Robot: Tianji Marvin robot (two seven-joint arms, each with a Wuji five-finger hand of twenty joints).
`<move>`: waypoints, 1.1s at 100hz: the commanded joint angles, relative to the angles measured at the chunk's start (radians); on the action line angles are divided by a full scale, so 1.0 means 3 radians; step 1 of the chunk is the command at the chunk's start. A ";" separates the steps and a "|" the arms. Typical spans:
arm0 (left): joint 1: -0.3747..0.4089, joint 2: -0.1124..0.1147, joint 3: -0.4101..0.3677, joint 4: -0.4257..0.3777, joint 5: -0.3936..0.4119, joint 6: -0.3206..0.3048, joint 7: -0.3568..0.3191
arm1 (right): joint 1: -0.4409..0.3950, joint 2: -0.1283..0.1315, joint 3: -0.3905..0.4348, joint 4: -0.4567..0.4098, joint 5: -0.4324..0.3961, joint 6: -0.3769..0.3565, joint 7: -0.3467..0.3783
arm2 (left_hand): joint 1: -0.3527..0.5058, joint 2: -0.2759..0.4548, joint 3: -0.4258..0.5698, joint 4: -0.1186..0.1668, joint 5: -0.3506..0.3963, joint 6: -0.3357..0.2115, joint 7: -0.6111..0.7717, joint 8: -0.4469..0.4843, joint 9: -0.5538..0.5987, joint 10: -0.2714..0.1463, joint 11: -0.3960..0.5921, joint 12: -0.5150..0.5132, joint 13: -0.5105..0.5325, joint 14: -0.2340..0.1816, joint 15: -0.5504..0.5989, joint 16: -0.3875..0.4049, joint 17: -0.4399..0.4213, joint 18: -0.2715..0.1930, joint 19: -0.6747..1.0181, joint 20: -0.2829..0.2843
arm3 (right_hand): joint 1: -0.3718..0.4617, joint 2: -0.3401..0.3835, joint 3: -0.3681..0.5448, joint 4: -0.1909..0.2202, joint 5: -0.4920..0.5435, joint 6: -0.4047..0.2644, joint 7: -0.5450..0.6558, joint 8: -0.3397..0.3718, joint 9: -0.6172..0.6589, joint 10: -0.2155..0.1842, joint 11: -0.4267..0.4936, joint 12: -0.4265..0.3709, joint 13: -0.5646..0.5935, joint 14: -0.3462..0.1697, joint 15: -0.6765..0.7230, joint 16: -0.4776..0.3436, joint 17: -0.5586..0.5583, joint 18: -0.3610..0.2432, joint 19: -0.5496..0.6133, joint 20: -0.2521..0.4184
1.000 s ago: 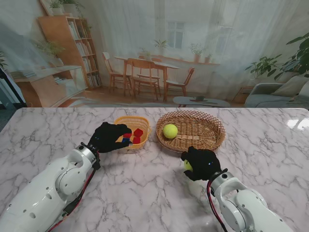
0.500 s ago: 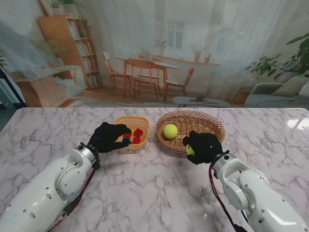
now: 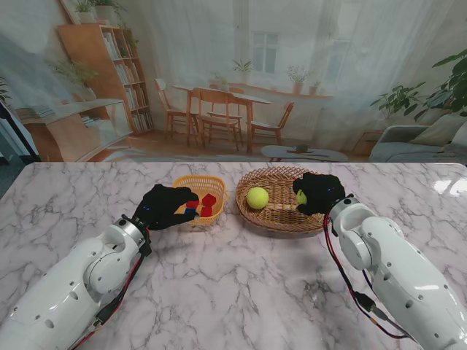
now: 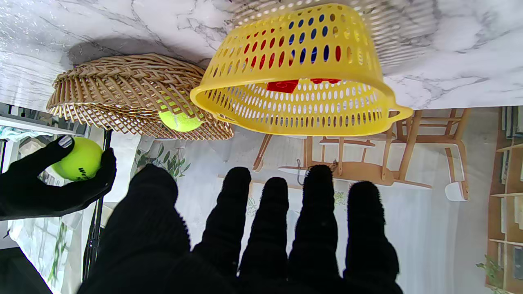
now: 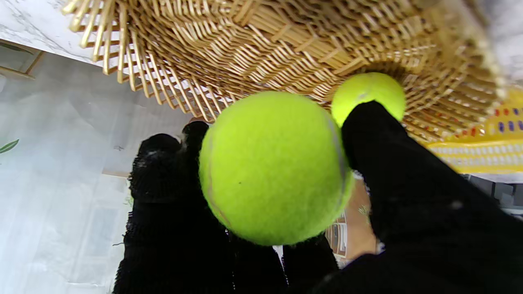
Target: Sort the blocks and the balls into two baskets
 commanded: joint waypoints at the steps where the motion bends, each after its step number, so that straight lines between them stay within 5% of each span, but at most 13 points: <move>1: -0.0009 -0.0006 0.0011 0.0013 -0.0009 0.0003 -0.0040 | 0.0133 0.0015 -0.0054 0.0142 -0.0077 0.0030 -0.0039 | -0.0008 0.0142 -0.0085 -0.0025 0.0003 -0.0022 -0.0032 -0.0001 -0.0122 0.0047 -0.0070 -0.0030 -0.0086 0.0032 -0.0065 -0.0023 -0.0050 0.0003 -0.0093 0.0010 | 0.0525 0.0223 0.0318 0.0050 0.0027 -0.0167 0.0363 -0.0039 -0.0016 -0.0094 0.0100 0.0030 0.0136 -0.0375 0.0297 0.0040 -0.0045 -0.0057 -0.0023 -0.0008; 50: -0.0014 -0.0003 0.0023 0.0013 -0.0006 0.0007 -0.0057 | 0.0812 -0.0077 -0.0783 0.1031 0.0521 0.0425 -0.0169 | -0.0013 0.0141 -0.0087 -0.0026 0.0007 -0.0024 -0.0031 0.0000 -0.0120 0.0044 -0.0071 -0.0030 -0.0084 0.0032 -0.0067 -0.0024 -0.0053 0.0018 -0.0092 0.0011 | 0.0379 0.0331 0.0198 0.0050 -0.0069 -0.0231 0.0443 -0.0124 -0.0155 -0.0112 0.0055 -0.0030 -0.0080 -0.0322 0.0072 -0.0066 -0.0327 0.0041 -0.0255 -0.0072; 62: -0.0019 -0.0005 0.0024 0.0022 -0.0005 0.0003 -0.0044 | 0.0851 -0.0079 -0.0846 0.1059 0.0533 0.0453 -0.0153 | -0.0012 0.0141 -0.0086 -0.0026 0.0005 -0.0021 -0.0032 -0.0001 -0.0120 0.0044 -0.0071 -0.0030 -0.0085 0.0033 -0.0068 -0.0025 -0.0053 0.0013 -0.0092 0.0012 | 0.0201 0.0396 0.0171 0.0121 -0.0108 -0.0215 0.0285 -0.0108 -0.0296 -0.0095 -0.0051 -0.0113 -0.0300 -0.0260 -0.0121 -0.0170 -0.0551 0.0049 -0.0273 -0.0041; 69: -0.0019 -0.0005 0.0025 0.0022 -0.0007 0.0006 -0.0046 | 0.0853 -0.0080 -0.0853 0.1053 0.0547 0.0464 -0.0130 | -0.0010 0.0140 -0.0085 -0.0025 0.0008 -0.0023 -0.0030 0.0000 -0.0120 0.0045 -0.0071 -0.0030 -0.0087 0.0038 -0.0068 -0.0024 -0.0055 0.0012 -0.0093 0.0011 | -0.0147 0.0538 0.0112 0.0386 -0.0118 -0.0164 -0.0233 0.0230 -0.0443 -0.0070 -0.0198 -0.0282 -0.0538 -0.0183 -0.0355 -0.0328 -0.0845 0.0159 -0.0405 -0.0019; 80: -0.0018 -0.0004 0.0026 0.0021 -0.0005 0.0004 -0.0048 | 0.0837 -0.0084 -0.0845 0.1030 0.0570 0.0488 -0.0102 | -0.0011 0.0142 -0.0085 -0.0025 0.0006 -0.0020 -0.0031 0.0000 -0.0122 0.0044 -0.0072 -0.0030 -0.0085 0.0033 -0.0067 -0.0024 -0.0053 0.0011 -0.0094 0.0011 | -0.0647 0.0780 -0.0276 0.0447 -0.0403 -0.0115 -0.0559 0.0261 -0.0679 -0.0069 -0.0454 -0.0460 -0.0923 -0.0116 -0.0852 -0.0571 -0.1422 0.0404 -0.0756 -0.0169; 110: -0.0017 -0.0011 0.0027 0.0028 -0.0043 -0.0007 -0.0040 | 0.0609 -0.0105 -0.0557 0.0805 0.0602 0.0458 -0.0196 | -0.0014 0.0142 -0.0087 -0.0026 -0.0011 -0.0023 -0.0039 -0.0003 -0.0121 0.0039 -0.0070 -0.0030 -0.0084 0.0029 -0.0067 -0.0024 -0.0053 0.0015 -0.0094 0.0012 | -0.0731 0.0985 -0.0720 0.0510 -0.0516 -0.0096 -0.0782 0.0268 -0.0763 -0.0079 -0.0605 -0.0618 -0.1033 -0.0098 -0.1177 -0.0742 -0.1696 0.0460 -0.0956 -0.0301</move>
